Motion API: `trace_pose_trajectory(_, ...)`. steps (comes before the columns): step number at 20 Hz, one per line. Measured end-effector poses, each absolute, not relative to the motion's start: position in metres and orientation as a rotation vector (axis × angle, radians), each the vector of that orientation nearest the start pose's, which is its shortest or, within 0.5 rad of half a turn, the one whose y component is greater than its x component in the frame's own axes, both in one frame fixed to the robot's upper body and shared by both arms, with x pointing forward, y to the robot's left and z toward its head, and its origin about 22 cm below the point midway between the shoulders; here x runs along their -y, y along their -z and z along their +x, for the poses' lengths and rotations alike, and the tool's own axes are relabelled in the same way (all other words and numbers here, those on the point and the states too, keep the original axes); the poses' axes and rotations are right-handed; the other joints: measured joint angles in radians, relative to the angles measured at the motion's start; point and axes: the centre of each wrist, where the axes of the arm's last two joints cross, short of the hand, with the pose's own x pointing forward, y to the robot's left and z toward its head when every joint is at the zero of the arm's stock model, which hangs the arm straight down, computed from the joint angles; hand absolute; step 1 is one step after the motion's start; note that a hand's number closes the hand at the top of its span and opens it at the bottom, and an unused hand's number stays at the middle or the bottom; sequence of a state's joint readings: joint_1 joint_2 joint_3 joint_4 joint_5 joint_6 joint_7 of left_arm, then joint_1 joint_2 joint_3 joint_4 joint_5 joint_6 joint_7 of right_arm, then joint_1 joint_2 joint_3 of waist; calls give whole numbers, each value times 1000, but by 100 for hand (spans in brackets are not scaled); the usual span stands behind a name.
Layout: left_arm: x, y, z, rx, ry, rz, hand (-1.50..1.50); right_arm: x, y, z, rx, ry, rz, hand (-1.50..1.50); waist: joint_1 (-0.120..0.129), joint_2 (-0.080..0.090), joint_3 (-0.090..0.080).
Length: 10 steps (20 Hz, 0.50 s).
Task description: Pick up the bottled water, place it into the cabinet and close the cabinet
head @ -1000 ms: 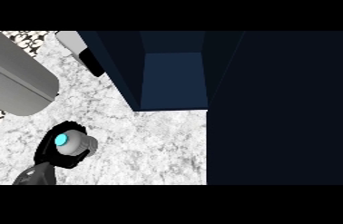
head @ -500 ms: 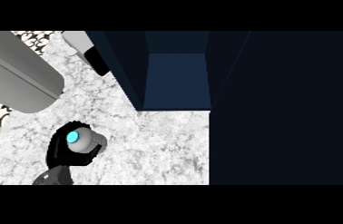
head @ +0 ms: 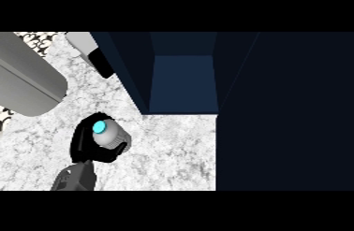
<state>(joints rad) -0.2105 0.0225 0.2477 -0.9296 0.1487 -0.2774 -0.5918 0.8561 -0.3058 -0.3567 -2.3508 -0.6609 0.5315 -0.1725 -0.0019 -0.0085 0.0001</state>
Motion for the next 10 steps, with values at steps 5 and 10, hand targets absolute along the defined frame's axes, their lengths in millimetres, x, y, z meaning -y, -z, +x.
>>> trace_pose_trajectory(5,-225,70,280,1751,-169,-240,150,344,-121,42,1843,-119,200,-150,-4,1,0)
trace_pose_trajectory(10,-183,36,289,1767,-159,-218,150,347,-123,44,1850,-125,194,-150,-10,2,-1)
